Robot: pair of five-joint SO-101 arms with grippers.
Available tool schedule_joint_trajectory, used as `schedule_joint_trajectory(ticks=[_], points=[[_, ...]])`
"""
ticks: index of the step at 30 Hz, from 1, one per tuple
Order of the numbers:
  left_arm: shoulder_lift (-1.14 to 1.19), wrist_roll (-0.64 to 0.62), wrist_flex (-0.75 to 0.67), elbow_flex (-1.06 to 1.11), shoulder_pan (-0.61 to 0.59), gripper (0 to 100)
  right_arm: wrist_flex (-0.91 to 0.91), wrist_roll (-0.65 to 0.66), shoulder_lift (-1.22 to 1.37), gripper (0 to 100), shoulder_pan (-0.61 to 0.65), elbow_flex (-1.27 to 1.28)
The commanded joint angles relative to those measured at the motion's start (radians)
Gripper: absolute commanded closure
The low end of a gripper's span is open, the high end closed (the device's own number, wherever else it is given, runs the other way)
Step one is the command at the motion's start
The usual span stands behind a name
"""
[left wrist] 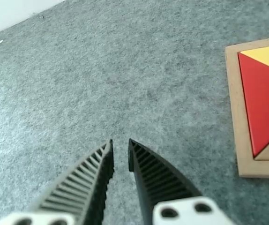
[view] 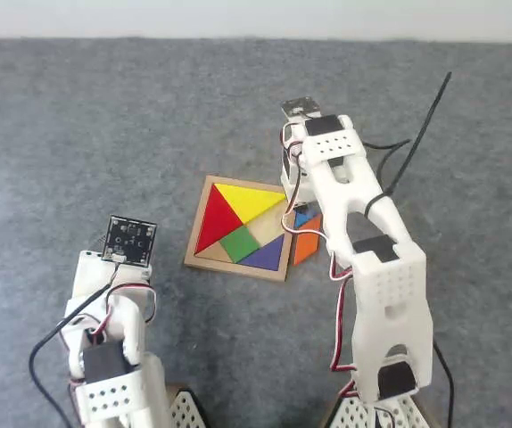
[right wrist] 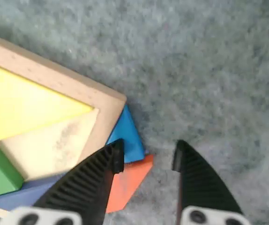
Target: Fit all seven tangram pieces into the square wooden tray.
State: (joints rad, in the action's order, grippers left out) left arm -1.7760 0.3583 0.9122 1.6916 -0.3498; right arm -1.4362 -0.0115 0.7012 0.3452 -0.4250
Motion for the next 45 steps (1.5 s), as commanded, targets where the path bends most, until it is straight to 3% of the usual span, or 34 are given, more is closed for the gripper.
schedule_joint_trajectory(ticks=[1, 10, 20, 28, 42, 45], points=[[-0.014, 0.008, -0.026, -0.015, -0.006, 94, 0.013, -0.014, 0.008, 77.9, 0.015, -0.064], [-0.014, 0.005, -0.026, -0.016, -0.006, 94, 0.013, -0.126, 0.047, 77.8, 0.099, -0.074], [-0.014, 0.006, -0.026, -0.016, -0.006, 94, -0.027, -0.123, 0.091, 78.1, 0.004, -0.074], [-0.014, 0.006, -0.026, -0.016, -0.006, 94, -0.025, -0.123, 0.093, 98.4, 0.019, -0.14], [-0.014, 0.008, -0.026, -0.016, -0.006, 94, -0.134, -0.132, 0.093, 98.7, 0.025, -0.235], [-0.014, 0.008, -0.026, -0.016, -0.006, 94, -0.182, -0.135, 0.101, 93.1, 0.038, -0.262]])
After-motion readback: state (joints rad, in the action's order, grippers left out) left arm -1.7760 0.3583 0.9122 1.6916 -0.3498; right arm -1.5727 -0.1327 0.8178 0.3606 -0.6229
